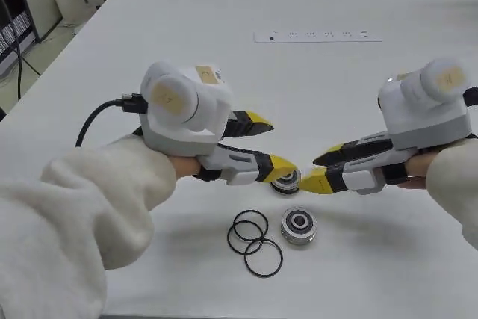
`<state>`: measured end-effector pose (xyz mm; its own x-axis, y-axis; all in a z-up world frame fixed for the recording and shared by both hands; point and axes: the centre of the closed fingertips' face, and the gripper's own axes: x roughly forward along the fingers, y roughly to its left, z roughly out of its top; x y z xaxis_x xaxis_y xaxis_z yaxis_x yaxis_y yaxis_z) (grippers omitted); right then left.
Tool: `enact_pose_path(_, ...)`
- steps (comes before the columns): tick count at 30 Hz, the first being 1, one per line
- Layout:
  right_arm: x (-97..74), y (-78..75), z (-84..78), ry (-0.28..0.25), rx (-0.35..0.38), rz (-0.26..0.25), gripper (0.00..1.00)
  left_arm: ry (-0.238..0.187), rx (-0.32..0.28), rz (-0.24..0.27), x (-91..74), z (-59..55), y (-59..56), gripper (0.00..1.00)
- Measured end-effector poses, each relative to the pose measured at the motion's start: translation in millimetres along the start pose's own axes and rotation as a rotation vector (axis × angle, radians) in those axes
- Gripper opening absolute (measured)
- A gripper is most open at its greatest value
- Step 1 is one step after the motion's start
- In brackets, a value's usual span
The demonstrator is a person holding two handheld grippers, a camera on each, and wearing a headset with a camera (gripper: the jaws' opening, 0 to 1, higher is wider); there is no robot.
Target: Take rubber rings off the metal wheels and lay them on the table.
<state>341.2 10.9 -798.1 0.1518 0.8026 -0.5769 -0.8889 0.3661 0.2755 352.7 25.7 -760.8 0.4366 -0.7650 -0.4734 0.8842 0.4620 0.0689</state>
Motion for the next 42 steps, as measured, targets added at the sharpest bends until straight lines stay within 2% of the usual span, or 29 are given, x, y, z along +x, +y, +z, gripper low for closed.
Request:
enact_pose_path(3, 3.2, 2.2, -3.7, 0.020, -0.042, 0.000, 0.35, 0.026, 0.005, -0.006, 4.0, -7.4, -4.7, 0.39)
enact_pose_path(10, 9.0, 8.0, -5.7, 0.040, -0.092, 0.013, 0.30, 0.031, -0.014, -0.017, 8.7, -12.5, -8.1, 0.33)
enact_pose_path(16, 9.5, 7.3, -3.8, 0.031, -0.107, 0.008, 0.27, 0.034, -0.038, -0.017, 11.3, -17.6, -9.0, 0.28)
enact_pose_path(22, 11.7, 9.3, -6.0, 0.044, -0.134, 0.009, 0.24, 0.056, -0.036, -0.025, 15.1, -24.4, -11.5, 0.21)
enact_pose_path(26, 12.0, 8.0, -6.3, 0.043, -0.145, 0.002, 0.22, 0.051, -0.035, -0.033, 15.4, -23.6, -13.5, 0.16)
enact_pose_path(29, 11.9, 7.1, -7.4, 0.046, -0.154, -0.001, 0.18, 0.050, -0.043, -0.032, 15.5, -24.1, -13.4, 0.16)
enact_pose_path(31, 12.0, 7.1, -7.5, 0.046, -0.154, -0.001, 0.18, 0.051, -0.067, -0.033, 15.2, -25.6, -13.2, 0.16)
enact_pose_path(36, 11.9, 8.5, -8.3, 0.049, -0.172, 0.003, 0.17, 0.041, -0.073, -0.029, 14.4, -25.3, -13.3, 0.15)
enact_pose_path(38, 10.7, 9.2, -7.3, 0.057, -0.186, -0.002, 0.13, 0.039, -0.085, -0.026, 13.7, -25.9, -12.2, 0.14)
enact_pose_path(39, 9.6, 7.6, -10.9, 0.087, -0.219, -0.007, 0.10, 0.037, -0.089, -0.031, 13.3, -25.8, -12.4, 0.14)
enact_pose_path(42, 11.3, 5.0, -9.3, 0.076, -0.212, -0.003, 0.08, 0.032, -0.098, -0.031, 12.7, -26.0, -11.9, 0.14)
